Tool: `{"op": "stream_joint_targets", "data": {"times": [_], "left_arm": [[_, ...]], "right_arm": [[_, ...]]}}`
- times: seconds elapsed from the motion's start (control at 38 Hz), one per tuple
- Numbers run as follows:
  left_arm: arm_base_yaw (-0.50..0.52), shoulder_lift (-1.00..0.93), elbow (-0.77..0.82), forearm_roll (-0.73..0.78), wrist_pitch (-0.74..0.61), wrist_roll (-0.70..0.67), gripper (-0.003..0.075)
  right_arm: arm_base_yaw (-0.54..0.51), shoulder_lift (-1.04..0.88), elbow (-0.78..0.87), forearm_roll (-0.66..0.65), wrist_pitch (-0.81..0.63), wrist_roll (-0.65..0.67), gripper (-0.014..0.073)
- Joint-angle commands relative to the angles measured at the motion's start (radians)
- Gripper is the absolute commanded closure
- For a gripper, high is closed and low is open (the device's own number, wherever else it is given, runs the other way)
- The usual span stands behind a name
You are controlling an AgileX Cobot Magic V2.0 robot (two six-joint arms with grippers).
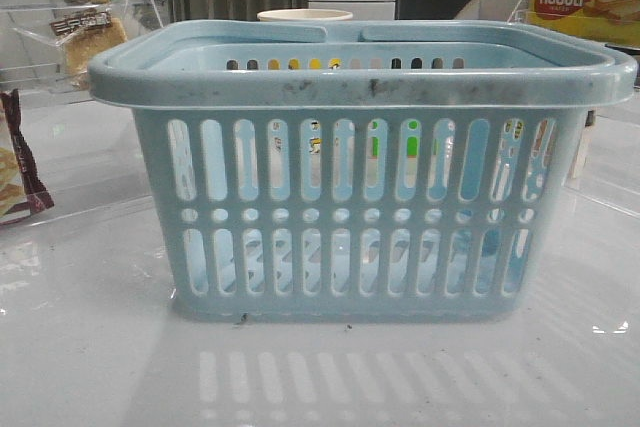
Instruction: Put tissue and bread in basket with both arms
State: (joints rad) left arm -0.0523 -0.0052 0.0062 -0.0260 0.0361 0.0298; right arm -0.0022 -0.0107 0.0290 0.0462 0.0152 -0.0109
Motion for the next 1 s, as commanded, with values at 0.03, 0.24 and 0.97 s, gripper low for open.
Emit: {"op": "stream_joint_targets", "data": {"times": [0.03, 0.24, 0.97], "left_arm": [[-0.006, -0.017, -0.007, 0.0, -0.147, -0.009, 0.063], [-0.006, -0.015, -0.133, -0.003, -0.157, -0.009, 0.063], [-0.006, 0.393, -0.71, -0.003, 0.379, -0.009, 0.063]], "right_arm": [[-0.006, -0.018, -0.003, 0.0, -0.114, -0.007, 0.054], [-0.006, -0.018, -0.121, 0.0, -0.053, -0.007, 0.054], [-0.006, 0.375, -0.763, -0.013, 0.479, -0.007, 0.054]]}}
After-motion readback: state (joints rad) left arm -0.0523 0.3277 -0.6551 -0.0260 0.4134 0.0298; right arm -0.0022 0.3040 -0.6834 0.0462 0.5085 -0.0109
